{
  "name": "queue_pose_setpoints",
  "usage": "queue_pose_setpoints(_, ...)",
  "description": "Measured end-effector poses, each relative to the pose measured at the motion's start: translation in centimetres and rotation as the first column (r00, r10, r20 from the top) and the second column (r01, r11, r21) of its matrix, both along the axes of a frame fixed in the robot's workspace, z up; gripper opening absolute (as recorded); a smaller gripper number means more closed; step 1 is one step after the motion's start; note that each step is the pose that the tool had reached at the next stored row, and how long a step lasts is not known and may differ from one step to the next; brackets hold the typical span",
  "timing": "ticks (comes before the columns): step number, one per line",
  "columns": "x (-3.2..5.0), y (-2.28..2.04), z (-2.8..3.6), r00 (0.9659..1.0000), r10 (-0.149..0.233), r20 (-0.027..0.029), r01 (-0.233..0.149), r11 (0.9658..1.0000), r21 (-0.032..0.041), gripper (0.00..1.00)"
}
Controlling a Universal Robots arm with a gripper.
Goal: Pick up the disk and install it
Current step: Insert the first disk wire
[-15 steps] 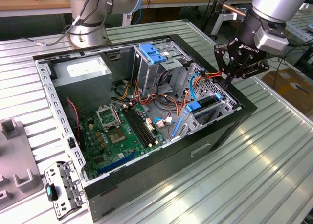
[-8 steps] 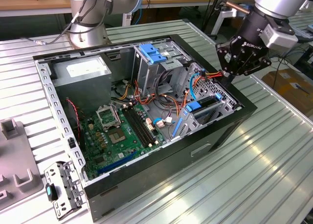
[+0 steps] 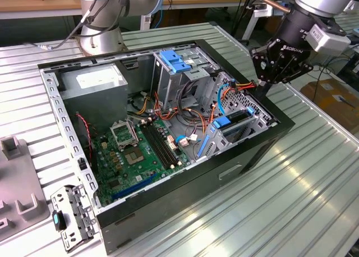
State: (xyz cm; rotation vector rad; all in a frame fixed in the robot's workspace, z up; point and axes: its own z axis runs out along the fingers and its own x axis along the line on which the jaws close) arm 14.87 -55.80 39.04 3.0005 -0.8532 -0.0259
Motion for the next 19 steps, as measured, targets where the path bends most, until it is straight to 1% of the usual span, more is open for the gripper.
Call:
queue_pose_setpoints(3, 0.51, 0.16, -0.02, 1.0, 0.004, -0.0007, -0.004, 1.0, 0.0, 0.11)
queue_pose_setpoints(7, 1.19, 0.57, -0.02, 1.0, 0.008, -0.0008, -0.008, 1.0, -0.0005, 0.11)
queue_pose_setpoints(10, 1.55, 1.17, -0.04, 0.9999, 0.011, -0.0009, -0.011, 0.9999, -0.0007, 0.11)
queue_pose_setpoints(13, 1.62, 1.82, -0.09, 0.9999, 0.017, -0.0011, -0.017, 0.9999, -0.0008, 0.11)
queue_pose_setpoints(14, 1.63, 1.97, -0.1, 0.9998, 0.021, -0.0012, -0.021, 0.9998, -0.0007, 0.11)
queue_pose_setpoints(16, 1.63, 2.04, -0.11, 0.9989, 0.046, -0.002, -0.046, 0.9989, -0.0006, 0.11)
queue_pose_setpoints(18, 1.64, 2.04, -0.12, 0.9967, 0.081, -0.0021, -0.081, 0.9967, -0.0005, 0.11)
queue_pose_setpoints(19, 1.64, 2.05, -0.12, 0.9948, 0.102, -0.0021, -0.102, 0.9948, -0.0006, 0.11)
